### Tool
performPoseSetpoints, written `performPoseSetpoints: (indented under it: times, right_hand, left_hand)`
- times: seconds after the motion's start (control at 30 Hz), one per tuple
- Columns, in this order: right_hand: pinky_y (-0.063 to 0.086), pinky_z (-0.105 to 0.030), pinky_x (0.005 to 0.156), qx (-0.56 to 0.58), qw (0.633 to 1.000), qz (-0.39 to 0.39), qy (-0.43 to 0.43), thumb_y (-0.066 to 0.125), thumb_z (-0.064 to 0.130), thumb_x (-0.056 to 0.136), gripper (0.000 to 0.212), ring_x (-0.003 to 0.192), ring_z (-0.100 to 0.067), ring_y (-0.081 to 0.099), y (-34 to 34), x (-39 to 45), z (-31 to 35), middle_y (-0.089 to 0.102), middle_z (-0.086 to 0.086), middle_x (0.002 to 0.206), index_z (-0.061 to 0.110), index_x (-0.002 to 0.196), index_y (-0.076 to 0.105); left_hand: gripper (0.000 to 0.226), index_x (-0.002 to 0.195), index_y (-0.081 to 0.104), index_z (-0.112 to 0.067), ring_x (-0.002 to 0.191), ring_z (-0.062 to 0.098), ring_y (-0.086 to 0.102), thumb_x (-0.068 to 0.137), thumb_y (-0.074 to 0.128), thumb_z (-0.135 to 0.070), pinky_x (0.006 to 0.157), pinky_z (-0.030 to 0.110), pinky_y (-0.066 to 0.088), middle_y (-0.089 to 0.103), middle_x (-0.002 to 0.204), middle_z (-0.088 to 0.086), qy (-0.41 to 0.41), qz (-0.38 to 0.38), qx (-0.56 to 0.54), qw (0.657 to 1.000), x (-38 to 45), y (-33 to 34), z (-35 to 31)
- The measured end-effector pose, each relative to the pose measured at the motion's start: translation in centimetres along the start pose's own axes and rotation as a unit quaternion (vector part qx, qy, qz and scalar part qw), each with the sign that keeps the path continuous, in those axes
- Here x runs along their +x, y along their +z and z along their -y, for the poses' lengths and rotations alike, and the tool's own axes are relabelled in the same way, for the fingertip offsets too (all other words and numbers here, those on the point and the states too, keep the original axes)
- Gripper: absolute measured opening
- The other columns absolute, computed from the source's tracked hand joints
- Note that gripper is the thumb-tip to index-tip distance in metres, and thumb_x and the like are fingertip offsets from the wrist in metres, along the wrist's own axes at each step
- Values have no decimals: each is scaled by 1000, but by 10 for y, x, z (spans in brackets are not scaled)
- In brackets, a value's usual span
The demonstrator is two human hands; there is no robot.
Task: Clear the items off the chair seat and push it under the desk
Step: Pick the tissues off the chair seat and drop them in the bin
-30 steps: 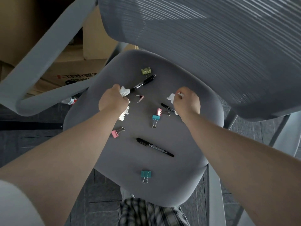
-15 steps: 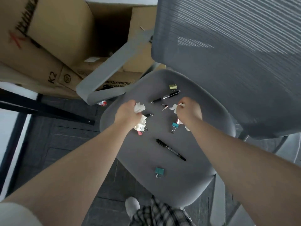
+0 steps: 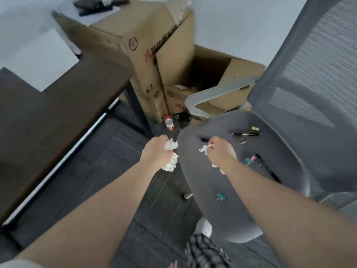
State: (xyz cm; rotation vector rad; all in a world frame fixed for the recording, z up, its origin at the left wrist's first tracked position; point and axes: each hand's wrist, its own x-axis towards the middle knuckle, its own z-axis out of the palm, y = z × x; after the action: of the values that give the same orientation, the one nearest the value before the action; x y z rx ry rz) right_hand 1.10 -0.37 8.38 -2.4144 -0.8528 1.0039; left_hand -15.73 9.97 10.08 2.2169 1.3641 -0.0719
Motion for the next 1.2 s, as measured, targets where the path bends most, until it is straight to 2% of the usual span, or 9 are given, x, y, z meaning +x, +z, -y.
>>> performPoseSetpoints:
  times: [0.17,0.3,0.4,0.57,0.67,0.8,0.9,1.07,1.2]
  right_hand:
    - [33,-23,46,-53,995,33,-83,37,10,89,25,71,-30,58,66,-82,49,62,-12,99,16,103,57]
    - [47,-29,55,-102,978,68,-166,39,9,88,19,70,-28,56,131,-167,87,60,-10,94,13,97,56]
    - [54,-35,64,-123,961,112,-220,41,9,88,19,72,-30,60,190,-234,113,61,-9,95,11,98,58]
    - [38,-24,45,-174,911,198,-318,39,9,90,23,67,-27,58,285,-331,151,59,-8,95,10,102,58]
    - [30,-22,44,-198,881,241,-355,38,8,91,26,73,-26,55,335,-372,168,57,-8,98,10,108,57]
    - [31,-24,49,-231,851,282,-378,38,8,92,28,81,-25,49,401,-404,178,59,-11,108,9,112,57]
    - [29,-20,41,-264,837,318,-357,37,8,90,28,78,-26,52,449,-411,184,58,-9,101,11,110,56]
    - [34,-27,48,-305,828,341,-324,38,3,87,28,77,-28,52,529,-416,209,62,-13,102,10,107,56]
    - [33,-27,46,-339,802,369,-326,39,2,86,22,76,-29,54,596,-436,237,60,-12,90,11,98,55]
  left_hand:
    - [11,78,44,-17,81,28,58,83,54,-17,62,31,39,57,85,5,-62,-37,-22,997,-108,-16,97]
    - [12,76,45,-15,86,28,59,87,49,-19,65,31,39,47,78,-3,-113,-52,8,992,-217,-20,185]
    - [13,75,42,-15,78,25,51,86,46,-18,64,30,35,46,74,-1,-179,-79,-7,981,-301,-25,251]
    - [13,78,45,-14,87,30,56,86,51,-21,68,30,38,51,83,4,-292,-134,-55,945,-421,-30,338]
    - [18,95,56,-7,96,33,58,88,53,-23,70,31,40,59,93,11,-352,-144,-79,921,-473,-19,377]
    - [21,99,58,-3,96,36,58,87,56,-20,74,36,43,63,100,18,-402,-146,-115,897,-517,3,417]
    - [23,103,58,-5,98,34,59,88,56,-22,75,34,44,63,102,14,-435,-131,-145,879,-535,16,447]
    - [26,108,58,-3,104,32,56,89,54,-21,75,30,38,61,108,13,-486,-120,-184,846,-560,15,504]
    - [27,107,58,-5,102,33,57,88,56,-24,77,32,41,62,108,15,-525,-144,-198,815,-580,-1,564]
